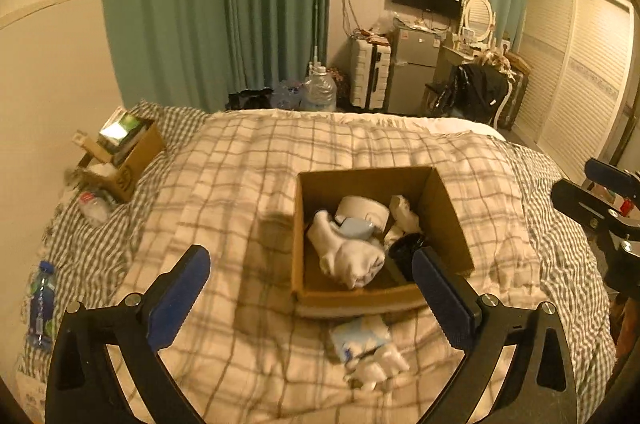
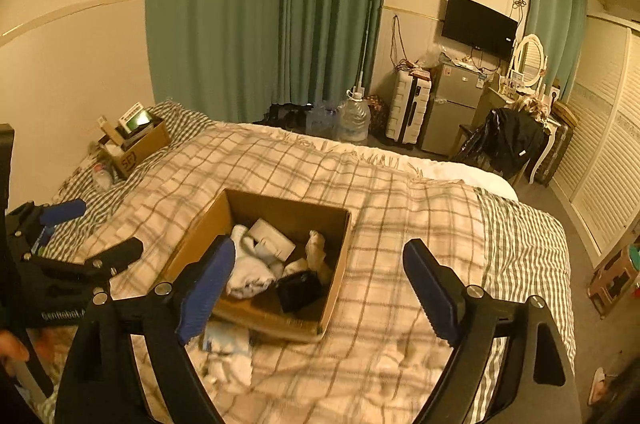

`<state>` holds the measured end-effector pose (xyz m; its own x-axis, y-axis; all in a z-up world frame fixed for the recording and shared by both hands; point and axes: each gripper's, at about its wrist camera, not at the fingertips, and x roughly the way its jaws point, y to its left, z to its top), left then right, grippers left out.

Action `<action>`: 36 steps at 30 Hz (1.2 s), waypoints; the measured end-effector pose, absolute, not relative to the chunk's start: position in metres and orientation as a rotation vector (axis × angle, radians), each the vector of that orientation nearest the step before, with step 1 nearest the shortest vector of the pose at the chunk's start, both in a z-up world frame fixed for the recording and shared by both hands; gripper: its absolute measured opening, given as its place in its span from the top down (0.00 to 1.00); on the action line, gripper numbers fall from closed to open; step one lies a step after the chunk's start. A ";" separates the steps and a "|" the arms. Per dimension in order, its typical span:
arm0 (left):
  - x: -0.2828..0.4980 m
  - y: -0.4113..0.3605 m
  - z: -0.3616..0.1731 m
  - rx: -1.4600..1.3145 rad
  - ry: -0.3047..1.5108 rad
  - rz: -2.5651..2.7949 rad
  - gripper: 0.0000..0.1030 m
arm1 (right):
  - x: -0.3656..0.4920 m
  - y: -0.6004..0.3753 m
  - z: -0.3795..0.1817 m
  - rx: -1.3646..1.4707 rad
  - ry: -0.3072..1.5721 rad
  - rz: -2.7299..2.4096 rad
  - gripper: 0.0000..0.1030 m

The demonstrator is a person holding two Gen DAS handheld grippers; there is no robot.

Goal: Organize objects
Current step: 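Grasp the blue tissue pack with the left gripper while the right grasps the white rabbit figurine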

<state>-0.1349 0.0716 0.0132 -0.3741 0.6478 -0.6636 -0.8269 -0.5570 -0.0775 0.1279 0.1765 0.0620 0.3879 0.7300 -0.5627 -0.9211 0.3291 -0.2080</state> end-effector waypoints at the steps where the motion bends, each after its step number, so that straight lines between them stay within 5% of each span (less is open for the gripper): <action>1: -0.135 0.067 0.012 -0.823 0.332 2.023 0.00 | 0.125 0.172 0.061 -0.547 0.408 1.121 0.16; 22: -0.140 0.016 -0.140 -1.139 0.400 2.010 0.00 | 0.109 0.189 -0.119 -0.720 0.729 1.122 0.16; 26: -0.156 0.007 -0.149 -1.222 0.319 1.977 0.00 | 0.103 0.204 -0.148 -0.804 0.775 1.138 0.16; 36: -0.163 0.021 -0.175 -1.310 0.461 1.967 0.00 | 0.094 0.239 -0.212 -0.982 0.905 1.168 0.16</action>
